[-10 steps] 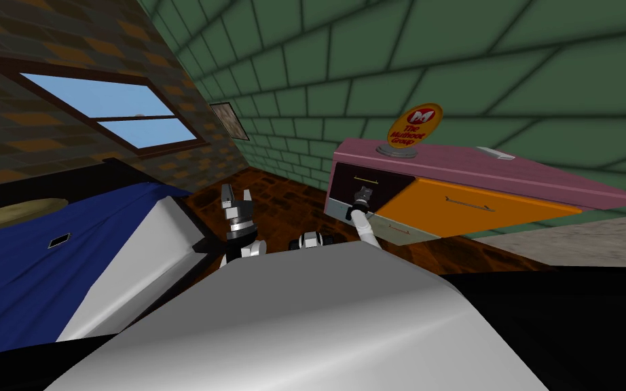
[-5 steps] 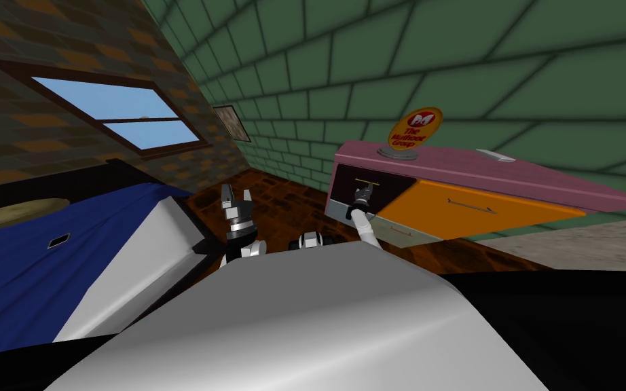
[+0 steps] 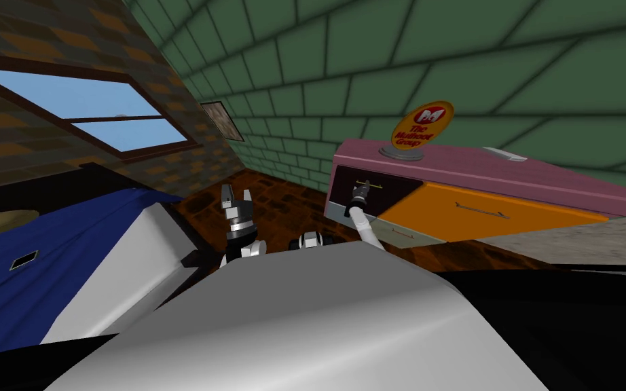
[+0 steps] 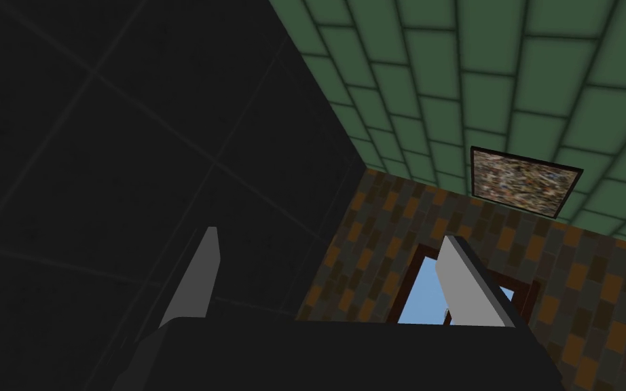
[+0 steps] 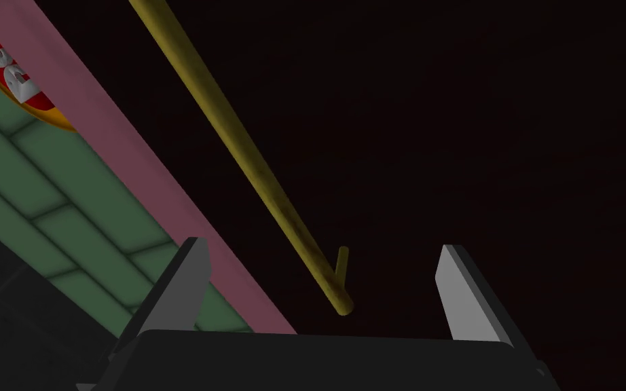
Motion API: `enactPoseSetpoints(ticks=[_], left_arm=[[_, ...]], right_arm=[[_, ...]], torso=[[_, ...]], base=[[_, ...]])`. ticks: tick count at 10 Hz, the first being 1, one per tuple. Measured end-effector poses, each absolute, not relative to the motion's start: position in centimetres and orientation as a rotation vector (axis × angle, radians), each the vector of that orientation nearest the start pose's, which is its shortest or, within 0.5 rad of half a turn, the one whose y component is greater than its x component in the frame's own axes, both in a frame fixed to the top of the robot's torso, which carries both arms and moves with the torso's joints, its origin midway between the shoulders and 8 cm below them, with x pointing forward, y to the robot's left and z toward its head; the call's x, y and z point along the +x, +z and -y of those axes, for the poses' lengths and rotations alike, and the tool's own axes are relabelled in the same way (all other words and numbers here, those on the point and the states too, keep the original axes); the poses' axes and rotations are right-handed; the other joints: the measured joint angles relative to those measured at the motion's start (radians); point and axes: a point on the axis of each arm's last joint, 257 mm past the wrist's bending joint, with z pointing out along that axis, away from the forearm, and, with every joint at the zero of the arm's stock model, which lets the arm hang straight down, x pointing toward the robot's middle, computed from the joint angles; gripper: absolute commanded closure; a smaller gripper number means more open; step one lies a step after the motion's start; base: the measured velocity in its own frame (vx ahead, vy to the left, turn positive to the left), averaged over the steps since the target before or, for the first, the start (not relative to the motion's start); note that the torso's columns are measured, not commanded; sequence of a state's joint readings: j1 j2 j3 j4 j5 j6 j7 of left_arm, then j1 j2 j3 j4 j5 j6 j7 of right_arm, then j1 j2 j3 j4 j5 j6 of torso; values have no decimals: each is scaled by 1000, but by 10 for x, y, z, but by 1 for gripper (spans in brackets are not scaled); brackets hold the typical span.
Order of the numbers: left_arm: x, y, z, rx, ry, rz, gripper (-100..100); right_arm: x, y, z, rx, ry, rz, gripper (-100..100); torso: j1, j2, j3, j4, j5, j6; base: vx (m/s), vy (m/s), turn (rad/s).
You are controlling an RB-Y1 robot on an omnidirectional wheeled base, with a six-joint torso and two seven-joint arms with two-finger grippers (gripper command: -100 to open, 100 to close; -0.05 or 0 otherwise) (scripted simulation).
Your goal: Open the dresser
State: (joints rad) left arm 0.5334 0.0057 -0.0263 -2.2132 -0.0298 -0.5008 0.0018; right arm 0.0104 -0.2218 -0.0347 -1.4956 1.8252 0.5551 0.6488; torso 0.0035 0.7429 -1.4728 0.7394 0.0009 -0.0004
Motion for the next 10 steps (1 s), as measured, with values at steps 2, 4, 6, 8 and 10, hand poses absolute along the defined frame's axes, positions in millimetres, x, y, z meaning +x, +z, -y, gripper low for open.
enactPoseSetpoints(ticks=[2,4,6,8,10], left_arm=[[355,-17,-273,-717,-1278,-701,0],[355,-17,-273,-717,-1278,-701,0],[355,-17,-273,-716,-1278,-701,0],[355,-17,-273,-716,-1278,-701,0],[355,-17,-273,-716,-1278,-701,0]], right_arm=[[515,-198,419,-436,-1296,-1462,-100],[533,-201,404,-459,-1241,-1450,-100],[549,-200,390,-482,-1196,-1438,-100],[568,-198,380,-505,-1165,-1420,-100],[581,-199,371,-529,-1139,-1407,-100]], torso=[[-3,-5,-3,-1,-1,0],[-4,-6,-4,-2,-1,0],[-4,-5,-3,-1,-1,0],[-3,-5,-3,-1,-1,0],[-3,-5,-3,-1,-1,0]], base=[[5,66,-173],[16,54,-174],[11,53,-159],[14,51,-167],[7,59,-176]])
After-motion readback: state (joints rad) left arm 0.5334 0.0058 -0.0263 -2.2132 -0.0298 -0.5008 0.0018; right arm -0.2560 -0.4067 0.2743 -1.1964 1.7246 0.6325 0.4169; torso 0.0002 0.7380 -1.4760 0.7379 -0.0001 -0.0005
